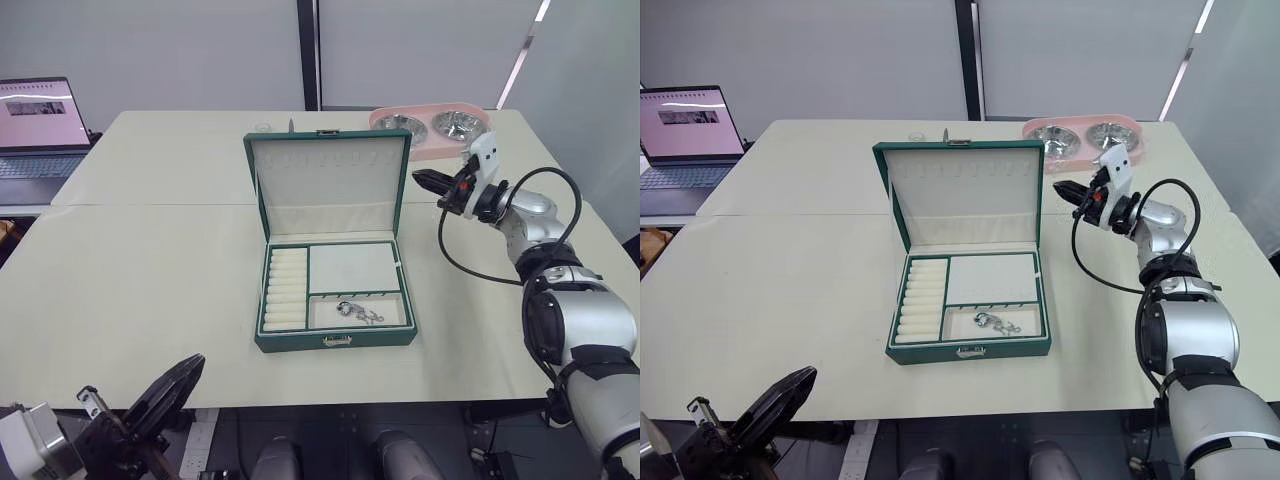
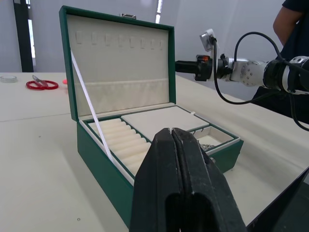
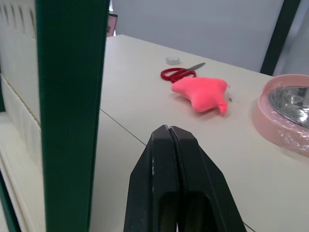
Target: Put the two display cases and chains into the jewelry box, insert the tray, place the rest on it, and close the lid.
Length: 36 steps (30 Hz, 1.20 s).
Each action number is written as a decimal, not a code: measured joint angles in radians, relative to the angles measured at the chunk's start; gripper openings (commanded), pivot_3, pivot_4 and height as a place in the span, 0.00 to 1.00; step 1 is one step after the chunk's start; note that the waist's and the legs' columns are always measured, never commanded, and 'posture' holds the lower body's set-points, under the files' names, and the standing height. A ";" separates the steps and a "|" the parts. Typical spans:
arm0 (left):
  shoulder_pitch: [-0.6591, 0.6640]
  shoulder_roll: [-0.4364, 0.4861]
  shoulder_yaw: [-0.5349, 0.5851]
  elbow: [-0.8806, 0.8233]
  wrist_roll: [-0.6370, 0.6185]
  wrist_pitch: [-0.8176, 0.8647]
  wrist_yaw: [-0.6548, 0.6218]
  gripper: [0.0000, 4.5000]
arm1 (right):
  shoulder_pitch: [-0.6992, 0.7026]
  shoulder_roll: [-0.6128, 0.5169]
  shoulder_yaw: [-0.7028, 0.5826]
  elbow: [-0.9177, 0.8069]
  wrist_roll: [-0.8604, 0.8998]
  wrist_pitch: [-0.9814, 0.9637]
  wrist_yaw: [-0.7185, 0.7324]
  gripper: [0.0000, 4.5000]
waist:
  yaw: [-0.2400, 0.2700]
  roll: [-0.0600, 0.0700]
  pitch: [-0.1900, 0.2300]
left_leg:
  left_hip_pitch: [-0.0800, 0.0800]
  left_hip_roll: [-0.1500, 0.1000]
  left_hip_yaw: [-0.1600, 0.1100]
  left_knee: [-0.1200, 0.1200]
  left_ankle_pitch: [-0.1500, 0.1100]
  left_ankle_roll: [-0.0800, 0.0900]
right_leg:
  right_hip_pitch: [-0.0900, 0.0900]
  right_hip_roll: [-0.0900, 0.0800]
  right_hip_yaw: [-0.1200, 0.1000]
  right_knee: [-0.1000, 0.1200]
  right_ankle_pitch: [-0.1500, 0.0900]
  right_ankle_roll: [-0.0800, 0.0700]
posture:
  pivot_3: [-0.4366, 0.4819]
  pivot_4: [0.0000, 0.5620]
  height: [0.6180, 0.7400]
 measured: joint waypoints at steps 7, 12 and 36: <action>0.009 0.002 -0.010 0.005 0.001 -0.012 -0.019 0.00 | 0.001 0.002 -0.009 -0.054 0.045 0.096 0.147 0.01 | 0.000 0.000 0.000 | 0.000 0.000 0.000 0.000 0.000 0.000 | 0.000 0.000 0.000 0.000 0.000 0.000 | 0.48 0.27 1.00; -0.005 0.016 -0.010 0.021 0.000 -0.012 -0.021 0.00 | 0.051 -0.016 -0.004 -0.177 0.091 0.231 0.267 0.01 | 0.000 0.000 0.000 | 0.000 0.000 0.000 0.000 0.000 0.000 | 0.000 0.000 0.000 0.000 0.000 0.000 | 0.48 0.27 1.00; -0.142 0.101 0.010 0.146 0.042 0.049 0.085 0.08 | 0.481 -0.283 0.079 -0.803 0.198 0.555 0.317 0.09 | 0.007 -0.001 0.001 | 0.000 0.000 -0.002 0.000 0.000 0.000 | 0.001 0.001 -0.001 -0.001 0.000 0.000 | 0.48 0.27 1.00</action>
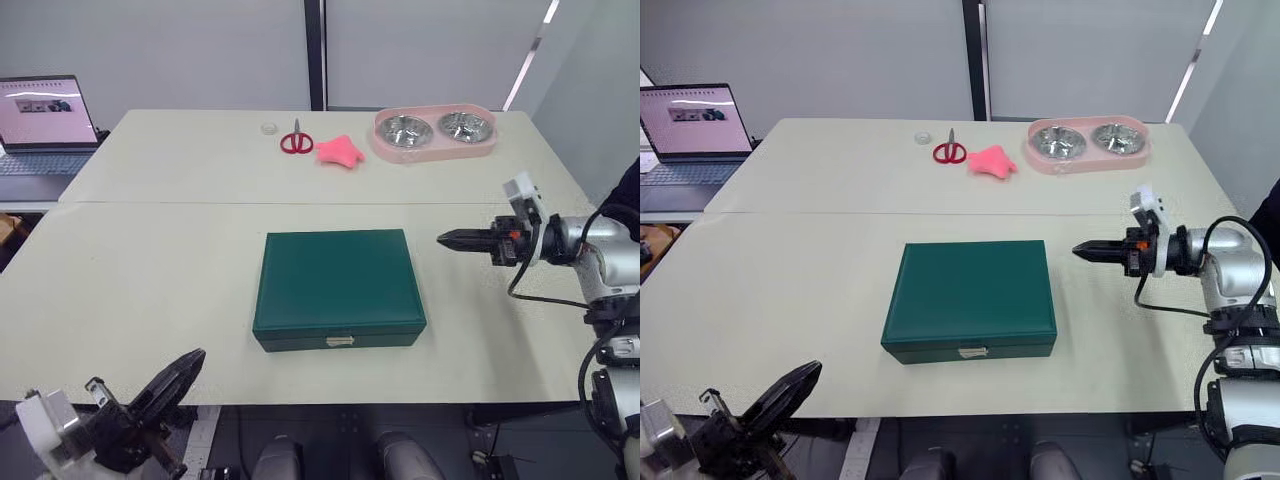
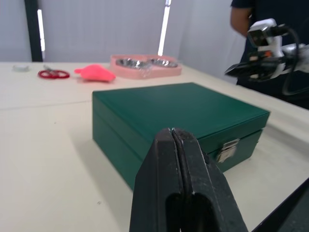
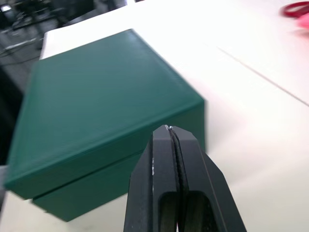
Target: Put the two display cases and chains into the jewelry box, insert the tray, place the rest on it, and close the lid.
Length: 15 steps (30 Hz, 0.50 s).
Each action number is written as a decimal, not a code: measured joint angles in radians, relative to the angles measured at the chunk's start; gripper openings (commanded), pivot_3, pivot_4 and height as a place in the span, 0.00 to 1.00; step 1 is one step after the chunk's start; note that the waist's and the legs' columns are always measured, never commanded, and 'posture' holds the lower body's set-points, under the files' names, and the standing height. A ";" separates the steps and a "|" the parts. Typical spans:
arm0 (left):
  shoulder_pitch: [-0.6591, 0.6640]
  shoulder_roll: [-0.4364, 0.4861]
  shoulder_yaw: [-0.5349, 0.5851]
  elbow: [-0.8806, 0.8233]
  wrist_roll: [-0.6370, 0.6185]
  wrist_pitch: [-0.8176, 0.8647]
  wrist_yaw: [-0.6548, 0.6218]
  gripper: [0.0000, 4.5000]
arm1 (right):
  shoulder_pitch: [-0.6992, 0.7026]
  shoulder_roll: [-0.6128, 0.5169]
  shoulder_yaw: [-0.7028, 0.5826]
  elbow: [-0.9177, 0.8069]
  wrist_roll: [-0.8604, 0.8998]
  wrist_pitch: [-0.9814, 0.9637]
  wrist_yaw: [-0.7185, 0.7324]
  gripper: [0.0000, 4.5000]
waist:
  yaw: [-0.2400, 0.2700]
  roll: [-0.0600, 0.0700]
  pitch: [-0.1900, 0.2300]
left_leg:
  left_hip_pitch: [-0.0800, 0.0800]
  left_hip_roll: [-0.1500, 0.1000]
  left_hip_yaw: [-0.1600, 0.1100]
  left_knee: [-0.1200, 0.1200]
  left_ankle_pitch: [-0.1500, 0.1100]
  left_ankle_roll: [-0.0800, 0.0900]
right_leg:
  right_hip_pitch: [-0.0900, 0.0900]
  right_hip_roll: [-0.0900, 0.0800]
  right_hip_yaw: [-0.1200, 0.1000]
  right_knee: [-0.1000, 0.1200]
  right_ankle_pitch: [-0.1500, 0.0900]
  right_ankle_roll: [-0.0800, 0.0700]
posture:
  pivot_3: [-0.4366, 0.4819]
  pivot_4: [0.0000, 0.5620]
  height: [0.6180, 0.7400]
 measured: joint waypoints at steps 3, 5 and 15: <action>-0.065 0.084 0.023 0.050 0.005 0.079 0.075 0.26 | 0.062 -0.008 -0.036 -0.001 0.001 -0.018 -0.053 0.25 | 0.001 0.000 0.000 | 0.000 0.000 0.000 0.000 0.000 0.000 | 0.000 0.000 0.000 0.000 0.000 0.000 | 0.48 0.27 1.00; -0.117 0.111 0.033 0.088 0.004 0.108 0.092 0.41 | 0.108 -0.015 -0.065 -0.004 0.003 -0.032 -0.088 0.37 | 0.001 0.000 0.000 | 0.000 0.000 0.000 0.000 0.000 0.000 | 0.000 -0.001 0.000 0.000 0.000 0.000 | 0.48 0.27 1.00; -0.412 0.213 0.037 0.446 0.063 0.176 0.067 1.00 | 0.348 -0.017 -0.194 -0.036 0.018 -0.183 -0.248 0.99 | 0.003 0.001 0.000 | 0.001 0.000 -0.001 0.000 0.000 0.000 | 0.000 0.001 -0.001 0.002 0.000 0.000 | 0.48 0.27 1.00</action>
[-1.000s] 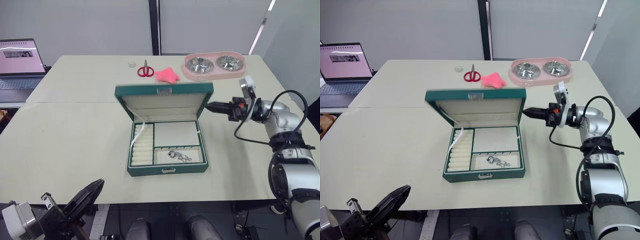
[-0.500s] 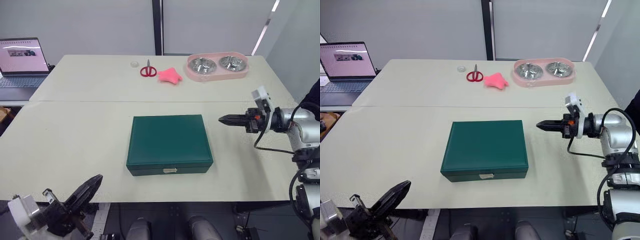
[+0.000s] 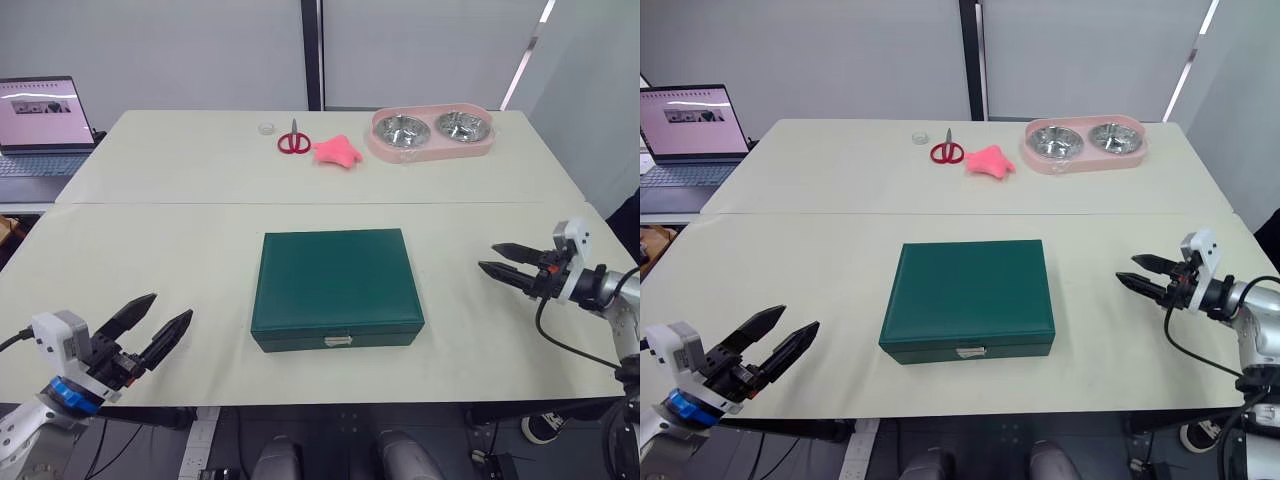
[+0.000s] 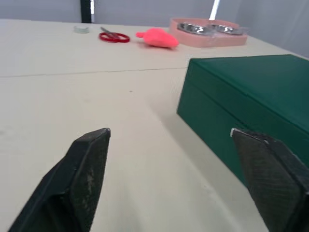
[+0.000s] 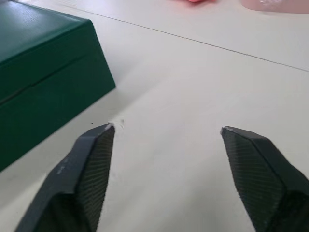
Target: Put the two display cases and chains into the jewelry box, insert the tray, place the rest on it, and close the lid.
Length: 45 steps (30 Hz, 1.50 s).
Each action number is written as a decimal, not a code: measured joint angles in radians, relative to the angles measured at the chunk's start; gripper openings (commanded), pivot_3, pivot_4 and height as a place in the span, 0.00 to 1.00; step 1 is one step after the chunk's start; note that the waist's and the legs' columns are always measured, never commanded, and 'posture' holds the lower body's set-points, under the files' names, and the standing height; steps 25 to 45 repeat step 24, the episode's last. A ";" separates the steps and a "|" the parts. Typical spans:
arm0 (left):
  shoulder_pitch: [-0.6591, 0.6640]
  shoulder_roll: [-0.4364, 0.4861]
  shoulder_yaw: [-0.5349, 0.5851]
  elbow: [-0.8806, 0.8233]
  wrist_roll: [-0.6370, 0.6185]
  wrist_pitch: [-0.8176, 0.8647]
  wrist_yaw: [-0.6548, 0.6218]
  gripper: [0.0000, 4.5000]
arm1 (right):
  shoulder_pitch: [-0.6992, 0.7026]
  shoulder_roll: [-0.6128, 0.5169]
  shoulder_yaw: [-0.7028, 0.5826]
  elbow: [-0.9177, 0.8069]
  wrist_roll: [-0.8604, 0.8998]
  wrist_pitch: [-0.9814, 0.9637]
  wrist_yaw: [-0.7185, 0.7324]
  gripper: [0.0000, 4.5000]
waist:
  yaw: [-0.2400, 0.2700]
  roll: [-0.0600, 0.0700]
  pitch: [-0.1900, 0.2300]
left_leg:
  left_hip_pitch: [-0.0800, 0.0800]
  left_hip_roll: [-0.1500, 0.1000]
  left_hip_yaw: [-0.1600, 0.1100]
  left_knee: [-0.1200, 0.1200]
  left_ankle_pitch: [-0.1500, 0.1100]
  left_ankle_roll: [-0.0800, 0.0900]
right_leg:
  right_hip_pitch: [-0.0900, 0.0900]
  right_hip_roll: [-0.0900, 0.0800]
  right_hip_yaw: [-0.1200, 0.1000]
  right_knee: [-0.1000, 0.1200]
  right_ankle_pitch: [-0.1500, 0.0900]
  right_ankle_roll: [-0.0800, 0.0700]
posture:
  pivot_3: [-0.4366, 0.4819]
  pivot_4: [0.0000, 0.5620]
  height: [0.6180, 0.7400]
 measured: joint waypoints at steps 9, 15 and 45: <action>-0.212 0.116 -0.034 0.275 0.166 -0.034 -0.045 1.00 | 0.202 0.050 -0.048 -0.100 0.004 -0.040 -0.127 0.99 | -0.001 0.000 0.000 | 0.000 0.000 0.001 0.000 0.000 0.000 | 0.000 -0.001 0.001 0.000 0.000 0.000 | 0.48 0.27 1.00; -0.269 0.120 -0.047 0.375 0.209 -0.043 -0.068 1.00 | 0.223 0.051 -0.056 -0.098 0.004 -0.051 -0.148 0.99 | -0.001 0.000 0.000 | 0.000 0.000 0.000 0.000 0.000 0.000 | 0.000 0.000 0.000 0.001 0.000 0.000 | 0.48 0.27 1.00; -0.286 0.137 -0.046 0.384 0.193 0.006 -0.112 1.00 | 0.241 0.051 -0.059 -0.097 0.004 -0.077 -0.165 0.99 | -0.001 0.000 0.000 | 0.000 0.000 0.000 0.000 0.000 0.000 | 0.000 -0.001 0.000 0.001 0.000 0.000 | 0.48 0.27 1.00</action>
